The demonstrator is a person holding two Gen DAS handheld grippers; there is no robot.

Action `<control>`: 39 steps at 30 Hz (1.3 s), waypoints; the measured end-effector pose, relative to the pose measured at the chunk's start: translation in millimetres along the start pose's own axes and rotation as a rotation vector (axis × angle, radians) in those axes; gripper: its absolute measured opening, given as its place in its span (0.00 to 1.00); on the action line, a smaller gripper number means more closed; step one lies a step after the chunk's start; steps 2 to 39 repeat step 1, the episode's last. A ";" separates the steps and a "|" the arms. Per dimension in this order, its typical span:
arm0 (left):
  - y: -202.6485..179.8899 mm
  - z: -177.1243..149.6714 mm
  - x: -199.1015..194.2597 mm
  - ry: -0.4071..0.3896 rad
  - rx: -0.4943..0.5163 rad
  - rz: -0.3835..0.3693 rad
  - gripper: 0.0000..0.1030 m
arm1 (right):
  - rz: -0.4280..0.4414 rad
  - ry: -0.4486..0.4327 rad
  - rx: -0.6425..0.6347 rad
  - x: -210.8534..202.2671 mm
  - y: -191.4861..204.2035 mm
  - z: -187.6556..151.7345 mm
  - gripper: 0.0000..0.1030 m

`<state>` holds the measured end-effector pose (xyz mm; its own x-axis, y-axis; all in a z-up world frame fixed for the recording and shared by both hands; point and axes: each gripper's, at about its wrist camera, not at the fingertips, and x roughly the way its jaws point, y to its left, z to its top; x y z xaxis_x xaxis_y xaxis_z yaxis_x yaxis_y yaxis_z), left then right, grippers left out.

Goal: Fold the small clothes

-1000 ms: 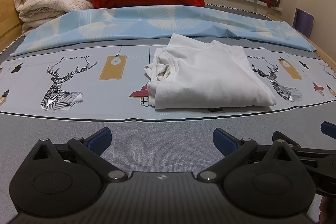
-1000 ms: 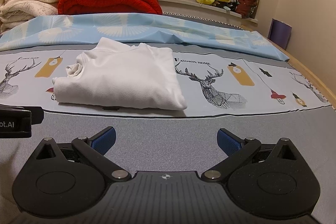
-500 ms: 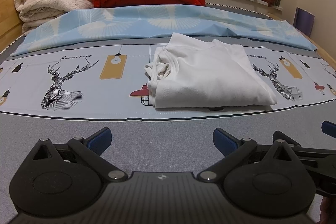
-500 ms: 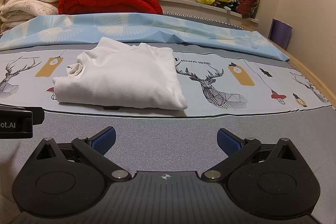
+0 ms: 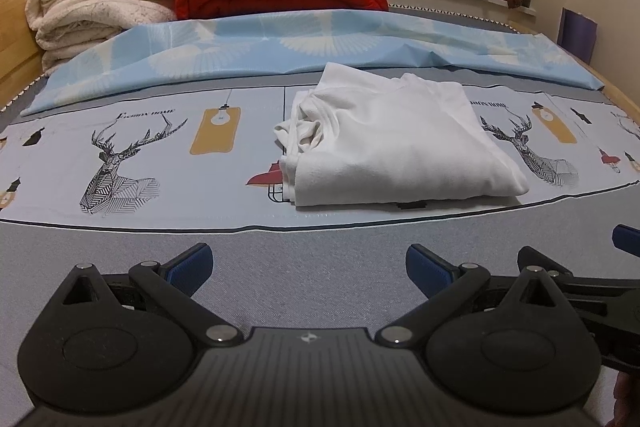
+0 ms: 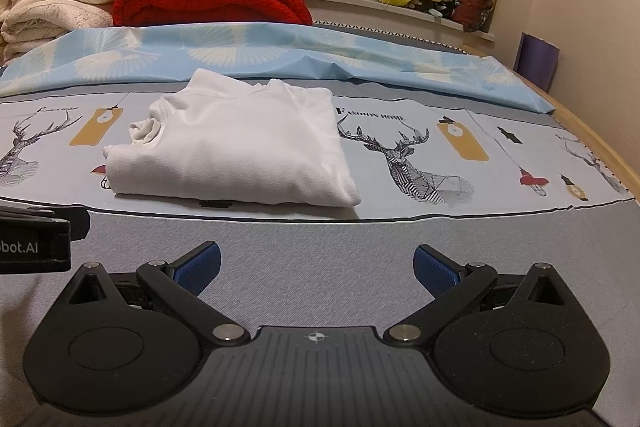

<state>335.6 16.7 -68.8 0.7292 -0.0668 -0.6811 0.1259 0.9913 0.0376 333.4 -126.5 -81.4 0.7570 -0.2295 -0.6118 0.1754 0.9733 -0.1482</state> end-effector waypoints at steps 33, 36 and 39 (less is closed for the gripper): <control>0.2 -0.1 0.2 0.002 -0.001 -0.002 1.00 | 0.003 0.000 0.000 0.6 -0.9 0.2 0.99; 0.2 -0.1 0.2 0.002 -0.001 -0.002 1.00 | 0.003 0.000 0.000 0.6 -0.9 0.2 0.99; 0.2 -0.1 0.2 0.002 -0.001 -0.002 1.00 | 0.003 0.000 0.000 0.6 -0.9 0.2 0.99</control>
